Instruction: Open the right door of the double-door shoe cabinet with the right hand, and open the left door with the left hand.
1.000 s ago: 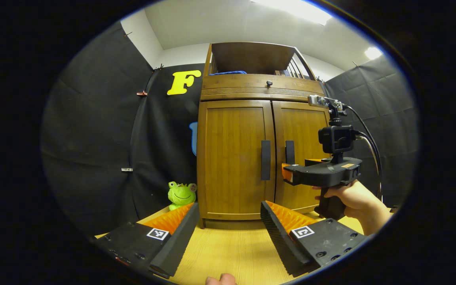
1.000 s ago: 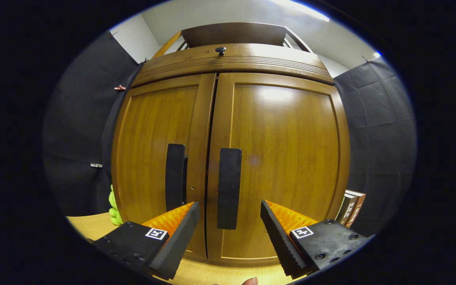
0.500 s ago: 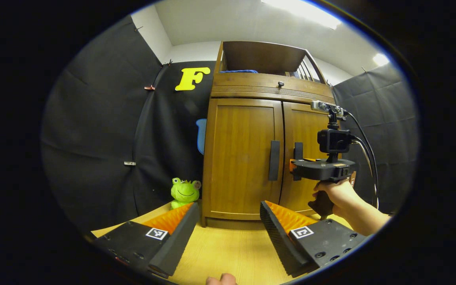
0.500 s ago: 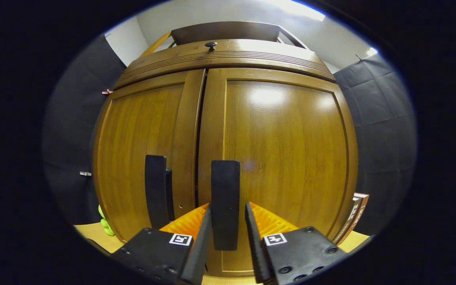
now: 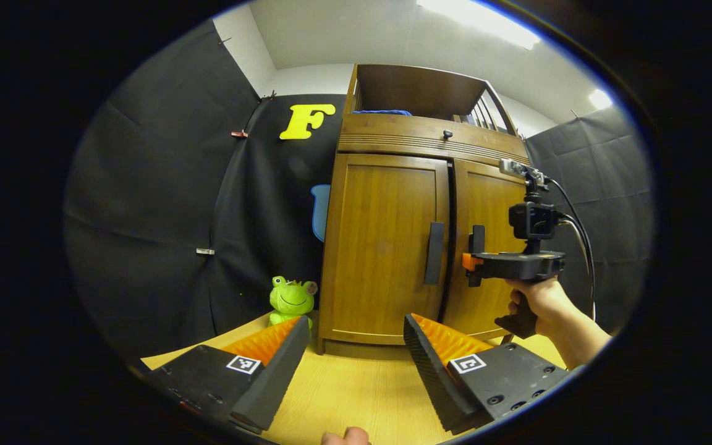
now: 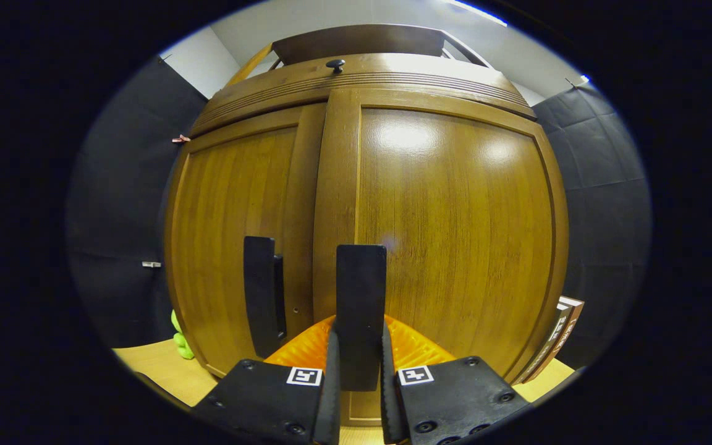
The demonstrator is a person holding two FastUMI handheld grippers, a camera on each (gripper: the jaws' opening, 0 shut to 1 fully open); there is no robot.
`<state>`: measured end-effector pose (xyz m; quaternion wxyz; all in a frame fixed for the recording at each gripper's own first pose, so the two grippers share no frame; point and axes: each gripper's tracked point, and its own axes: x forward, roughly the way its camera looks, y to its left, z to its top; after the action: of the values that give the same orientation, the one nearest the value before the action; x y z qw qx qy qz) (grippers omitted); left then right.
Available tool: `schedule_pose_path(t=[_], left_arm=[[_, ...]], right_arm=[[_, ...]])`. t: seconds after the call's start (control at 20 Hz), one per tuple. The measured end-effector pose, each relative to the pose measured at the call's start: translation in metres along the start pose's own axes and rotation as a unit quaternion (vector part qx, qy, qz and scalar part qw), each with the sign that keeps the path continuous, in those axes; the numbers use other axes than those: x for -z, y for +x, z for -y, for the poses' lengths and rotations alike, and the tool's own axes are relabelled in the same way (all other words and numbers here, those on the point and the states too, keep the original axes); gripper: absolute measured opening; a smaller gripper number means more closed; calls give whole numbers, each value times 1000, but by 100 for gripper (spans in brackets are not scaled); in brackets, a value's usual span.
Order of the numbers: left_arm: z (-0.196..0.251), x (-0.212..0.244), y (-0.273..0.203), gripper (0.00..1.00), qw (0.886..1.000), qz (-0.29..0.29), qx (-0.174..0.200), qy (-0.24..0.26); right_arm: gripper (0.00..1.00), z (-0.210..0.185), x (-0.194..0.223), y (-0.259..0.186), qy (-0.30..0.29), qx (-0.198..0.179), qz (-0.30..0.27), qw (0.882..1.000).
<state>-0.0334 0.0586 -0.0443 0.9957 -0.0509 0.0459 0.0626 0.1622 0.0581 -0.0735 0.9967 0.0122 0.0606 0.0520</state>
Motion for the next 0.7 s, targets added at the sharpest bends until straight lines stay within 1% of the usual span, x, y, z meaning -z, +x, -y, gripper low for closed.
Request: schedule_pose_path(t=[0.15, 0.2, 0.25, 0.35, 0.4, 0.45, 0.5, 0.6, 0.65, 0.7], left_arm=[[3, -1, 1, 95, 1000, 0, 2, 3], [2, 0, 3, 95, 1000, 1, 2, 5], [2, 0, 3, 95, 1000, 1, 2, 7], [5, 2, 1, 95, 1000, 1, 4, 9], [6, 2, 2, 95, 1000, 1, 7, 11], [8, 2, 2, 94, 1000, 2, 9, 14], [10, 2, 1, 94, 1000, 2, 10, 14], [18, 3, -1, 95, 1000, 2, 15, 11], [21, 3, -2, 95, 1000, 1, 18, 9], [23, 3, -2, 95, 1000, 1, 22, 8]], right_arm=[[26, 5, -7, -30, 11, -23, 5, 1000], [30, 7, -7, -40, 13, -30, 4, 999], [26, 9, -10, -50, 14, -37, 7, 999], [25, 17, -14, -70, 14, -47, 11, 999], [30, 21, -15, -81, 15, -52, 11, 998], [25, 25, -17, -90, 20, -57, 14, 998], [30, 30, -17, -100, 25, -62, 14, 998], [29, 42, -21, -117, 31, -65, 19, 997], [25, 49, -23, -126, 30, -64, 20, 997], [29, 56, -25, -134, 30, -61, 23, 997]])
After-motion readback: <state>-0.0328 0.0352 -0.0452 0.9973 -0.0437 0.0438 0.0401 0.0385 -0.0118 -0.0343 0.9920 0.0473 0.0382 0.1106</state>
